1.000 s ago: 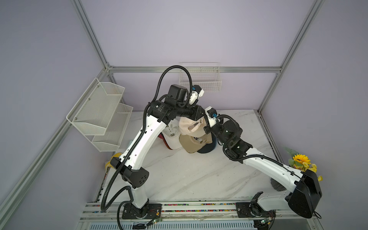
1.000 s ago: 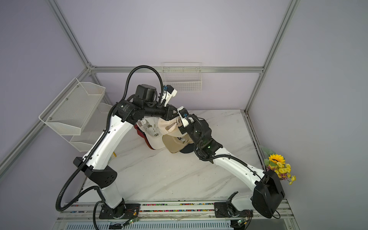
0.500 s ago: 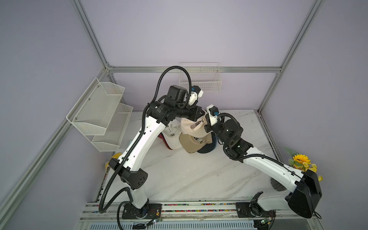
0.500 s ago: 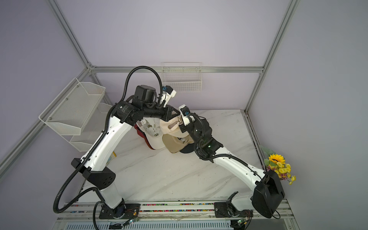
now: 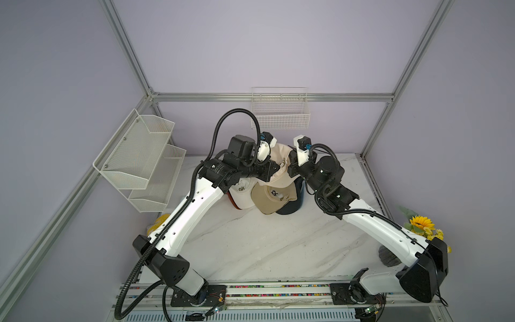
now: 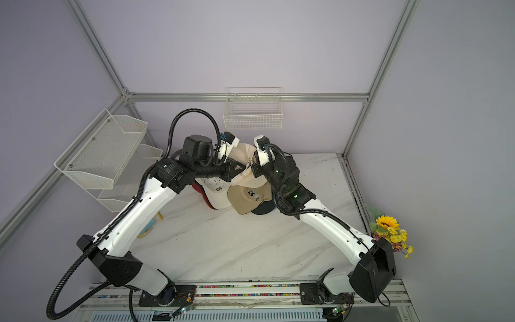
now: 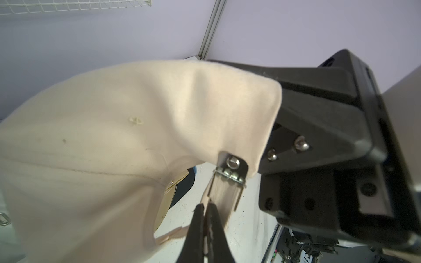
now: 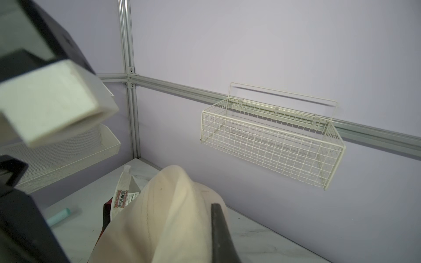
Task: Open the adjustable buckle of the baseball cap
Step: Open the adjustable buckle on the baseball cap, then pull the adjustable strap on the baseball cap.
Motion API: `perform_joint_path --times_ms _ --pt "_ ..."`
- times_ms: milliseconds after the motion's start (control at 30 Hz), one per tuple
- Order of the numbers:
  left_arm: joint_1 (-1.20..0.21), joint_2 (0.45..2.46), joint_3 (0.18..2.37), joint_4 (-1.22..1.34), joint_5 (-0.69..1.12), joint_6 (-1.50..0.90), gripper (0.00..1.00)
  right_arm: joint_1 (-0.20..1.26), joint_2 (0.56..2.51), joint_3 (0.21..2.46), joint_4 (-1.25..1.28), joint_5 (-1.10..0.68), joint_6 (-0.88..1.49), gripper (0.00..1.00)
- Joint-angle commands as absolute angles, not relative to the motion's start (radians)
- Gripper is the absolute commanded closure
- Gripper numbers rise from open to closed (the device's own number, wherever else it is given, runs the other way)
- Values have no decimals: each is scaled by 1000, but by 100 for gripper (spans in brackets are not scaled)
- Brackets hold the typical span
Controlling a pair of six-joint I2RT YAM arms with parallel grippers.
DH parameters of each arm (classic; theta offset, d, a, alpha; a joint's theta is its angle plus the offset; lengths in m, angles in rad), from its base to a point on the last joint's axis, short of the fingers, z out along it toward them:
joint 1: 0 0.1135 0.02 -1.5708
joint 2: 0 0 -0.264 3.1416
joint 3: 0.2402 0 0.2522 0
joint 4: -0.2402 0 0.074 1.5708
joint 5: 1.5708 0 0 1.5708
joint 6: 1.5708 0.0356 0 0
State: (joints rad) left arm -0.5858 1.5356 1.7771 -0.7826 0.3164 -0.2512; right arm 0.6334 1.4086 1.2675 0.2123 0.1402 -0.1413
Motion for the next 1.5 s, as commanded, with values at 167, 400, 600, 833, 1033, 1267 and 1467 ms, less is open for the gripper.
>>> perform_joint_path --times_ms 167,400,600,833,1033,1267,1467 --pt "-590 1443 1646 -782 181 -241 100 603 1426 1369 253 134 -59 100" --pt "-599 1499 1588 -725 253 -280 100 599 1443 1424 241 117 4 100" --pt "-607 1506 1567 -708 229 -281 100 569 1450 1441 255 69 110 100" --pt "-633 1363 1540 -598 52 -181 19 568 1471 1458 231 28 142 100" --pt "-644 1231 1459 -448 -89 -93 0 570 1488 1497 157 -5 143 100" --pt "-715 1195 1403 -290 -157 19 0 570 1498 1515 138 -40 172 100" --pt "-752 1269 1462 -314 -142 86 4 569 1511 1554 107 -53 212 100"
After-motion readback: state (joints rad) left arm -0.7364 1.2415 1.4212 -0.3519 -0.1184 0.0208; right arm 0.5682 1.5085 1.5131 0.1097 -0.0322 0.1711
